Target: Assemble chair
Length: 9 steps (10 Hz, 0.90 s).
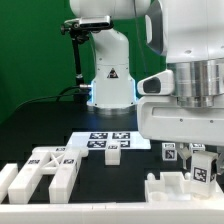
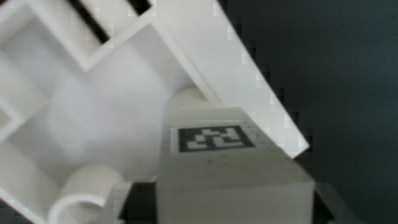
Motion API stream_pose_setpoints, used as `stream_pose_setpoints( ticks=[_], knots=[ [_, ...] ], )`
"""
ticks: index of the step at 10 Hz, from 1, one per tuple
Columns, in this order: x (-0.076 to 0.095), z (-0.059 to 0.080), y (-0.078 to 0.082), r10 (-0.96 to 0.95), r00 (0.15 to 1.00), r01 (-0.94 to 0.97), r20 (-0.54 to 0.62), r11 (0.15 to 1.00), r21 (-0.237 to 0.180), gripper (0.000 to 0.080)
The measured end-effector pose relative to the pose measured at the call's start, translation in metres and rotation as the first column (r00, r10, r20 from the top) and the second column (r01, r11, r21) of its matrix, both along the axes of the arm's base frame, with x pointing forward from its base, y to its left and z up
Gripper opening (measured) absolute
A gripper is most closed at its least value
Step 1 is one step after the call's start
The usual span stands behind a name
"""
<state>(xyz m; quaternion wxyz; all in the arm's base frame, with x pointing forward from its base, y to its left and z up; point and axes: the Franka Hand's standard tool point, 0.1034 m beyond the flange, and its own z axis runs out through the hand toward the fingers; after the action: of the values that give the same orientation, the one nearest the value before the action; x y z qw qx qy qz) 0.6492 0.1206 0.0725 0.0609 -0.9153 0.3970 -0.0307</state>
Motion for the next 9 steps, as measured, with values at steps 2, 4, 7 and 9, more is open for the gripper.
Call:
stream_pose_setpoints(
  ticks=[2,4,7,9],
  knots=[
    [0.0000,-0.0018,-0.0028,-0.346,0.937,0.348,-0.045,0.934,0.075,0.0289],
    [-0.0004,-0.0019,-0.0016,-0.487,0.870,0.493,-0.078,0.864,0.097,0.0290],
    [-0.0004,-0.0023,-0.0025,-0.345,0.937,0.348,-0.048,0.934,0.086,0.0502],
    [0.0018,-0.0013,-0.0042,0.044,0.999,-0.045,0.027,0.998,0.049,0.0640]
  ],
)
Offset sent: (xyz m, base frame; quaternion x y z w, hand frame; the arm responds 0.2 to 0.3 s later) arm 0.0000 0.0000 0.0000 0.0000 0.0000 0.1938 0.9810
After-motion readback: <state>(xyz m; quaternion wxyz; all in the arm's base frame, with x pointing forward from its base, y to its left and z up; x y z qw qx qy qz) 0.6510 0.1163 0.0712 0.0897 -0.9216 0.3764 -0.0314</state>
